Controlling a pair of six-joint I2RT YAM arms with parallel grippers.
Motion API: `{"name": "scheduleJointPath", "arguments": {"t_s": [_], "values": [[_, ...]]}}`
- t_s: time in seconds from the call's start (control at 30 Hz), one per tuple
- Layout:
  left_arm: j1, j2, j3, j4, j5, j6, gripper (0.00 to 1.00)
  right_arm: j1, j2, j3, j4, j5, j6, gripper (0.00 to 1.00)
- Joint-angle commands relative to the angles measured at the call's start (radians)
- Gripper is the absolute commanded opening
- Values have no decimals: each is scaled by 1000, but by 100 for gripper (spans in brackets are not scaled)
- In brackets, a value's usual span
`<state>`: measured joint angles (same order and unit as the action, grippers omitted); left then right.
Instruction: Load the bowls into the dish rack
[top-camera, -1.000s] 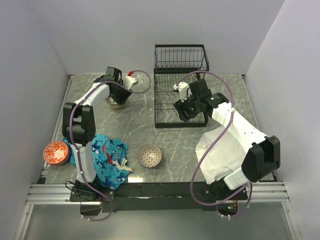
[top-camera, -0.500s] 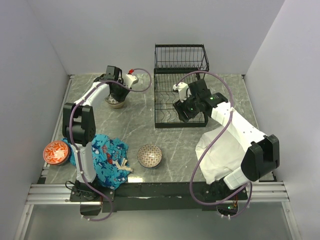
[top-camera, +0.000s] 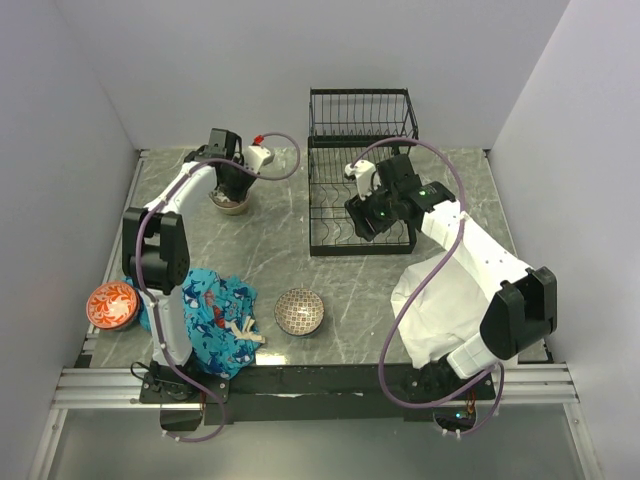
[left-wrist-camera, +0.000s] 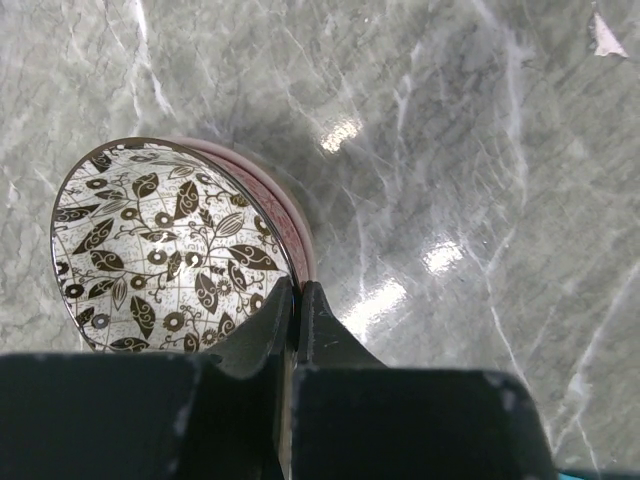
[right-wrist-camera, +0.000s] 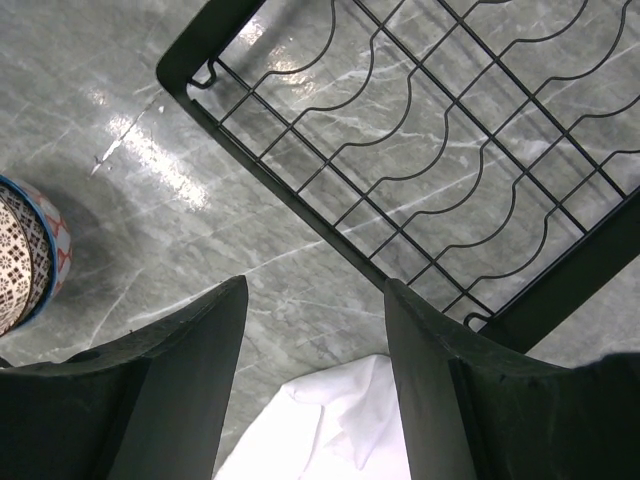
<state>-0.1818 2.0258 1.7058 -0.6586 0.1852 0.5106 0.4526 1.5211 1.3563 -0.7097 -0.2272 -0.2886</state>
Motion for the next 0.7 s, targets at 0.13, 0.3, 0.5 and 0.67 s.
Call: {"name": "scheduleJointPath", "arguments": {"t_s": [0.13, 0.3, 0.5, 0.67], "values": [[-8, -140, 81, -4, 14, -21, 1, -6, 2, 56, 24, -9, 14, 64], [-38, -177, 133, -55, 14, -49, 1, -9, -18, 58, 32, 38, 22, 64], [-90, -311, 65, -78, 130, -164, 1, -48, -101, 11, 62, 104, 80, 64], [-172, -544, -194, 48, 304, -323, 1, -150, -191, -52, 46, 140, 137, 64]]}}
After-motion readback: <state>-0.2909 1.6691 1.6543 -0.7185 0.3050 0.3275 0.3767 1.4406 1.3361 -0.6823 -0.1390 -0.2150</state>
